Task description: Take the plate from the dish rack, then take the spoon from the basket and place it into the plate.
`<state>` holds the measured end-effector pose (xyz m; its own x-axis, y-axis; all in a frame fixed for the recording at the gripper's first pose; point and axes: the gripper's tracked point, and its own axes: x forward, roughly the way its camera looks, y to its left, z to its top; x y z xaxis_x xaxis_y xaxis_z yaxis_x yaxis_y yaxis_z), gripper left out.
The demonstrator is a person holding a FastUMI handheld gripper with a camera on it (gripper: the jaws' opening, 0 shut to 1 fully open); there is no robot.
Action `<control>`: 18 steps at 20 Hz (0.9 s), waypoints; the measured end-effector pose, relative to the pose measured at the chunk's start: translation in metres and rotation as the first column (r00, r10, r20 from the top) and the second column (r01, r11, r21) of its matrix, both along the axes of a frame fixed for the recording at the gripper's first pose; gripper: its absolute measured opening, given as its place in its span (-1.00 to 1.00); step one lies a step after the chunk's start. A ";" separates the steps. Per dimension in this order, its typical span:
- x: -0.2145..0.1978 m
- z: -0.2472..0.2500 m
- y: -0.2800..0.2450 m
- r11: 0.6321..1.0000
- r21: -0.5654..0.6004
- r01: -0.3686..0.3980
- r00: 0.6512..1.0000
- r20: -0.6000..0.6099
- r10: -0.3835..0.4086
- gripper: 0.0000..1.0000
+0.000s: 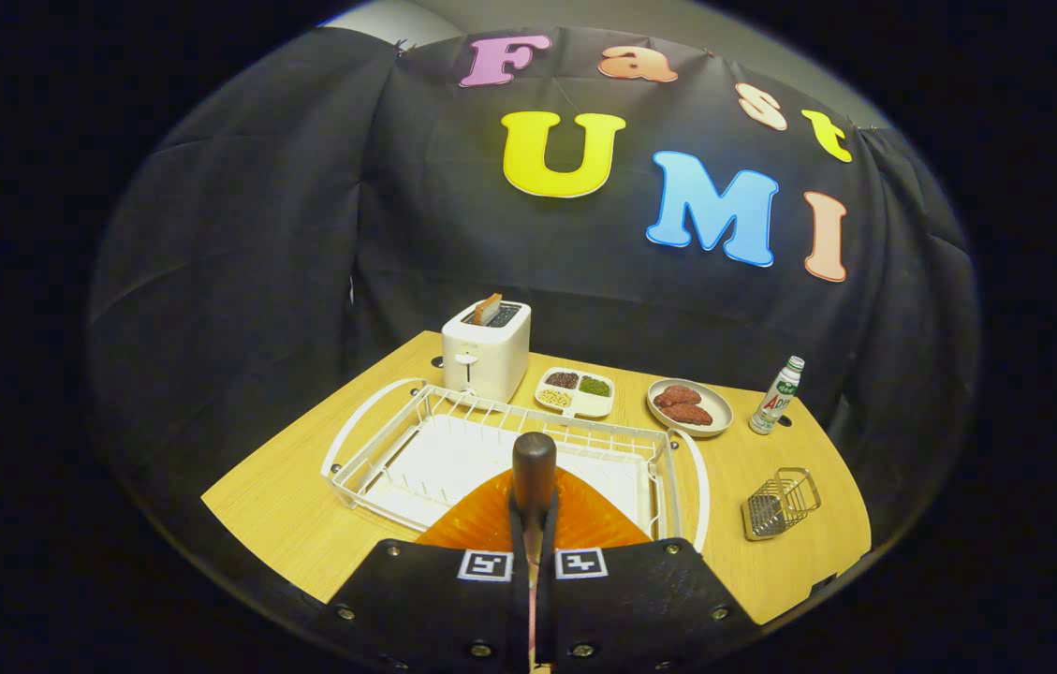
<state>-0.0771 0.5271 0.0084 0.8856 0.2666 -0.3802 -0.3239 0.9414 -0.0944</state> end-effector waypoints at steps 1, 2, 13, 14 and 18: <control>-0.003 -0.004 0.004 1.000 -0.004 -0.002 1.000 -0.004 0.002 -0.95; -0.008 -0.008 0.010 1.000 -0.006 -0.007 1.000 -0.009 0.007 -0.95; -0.048 -0.086 0.058 0.990 -0.023 -0.138 0.984 -0.118 0.134 -0.95; -0.051 -0.091 0.060 0.989 -0.020 -0.150 0.982 -0.120 0.146 -0.95; -0.058 -0.097 0.065 0.984 0.000 -0.180 0.978 -0.105 0.179 -0.90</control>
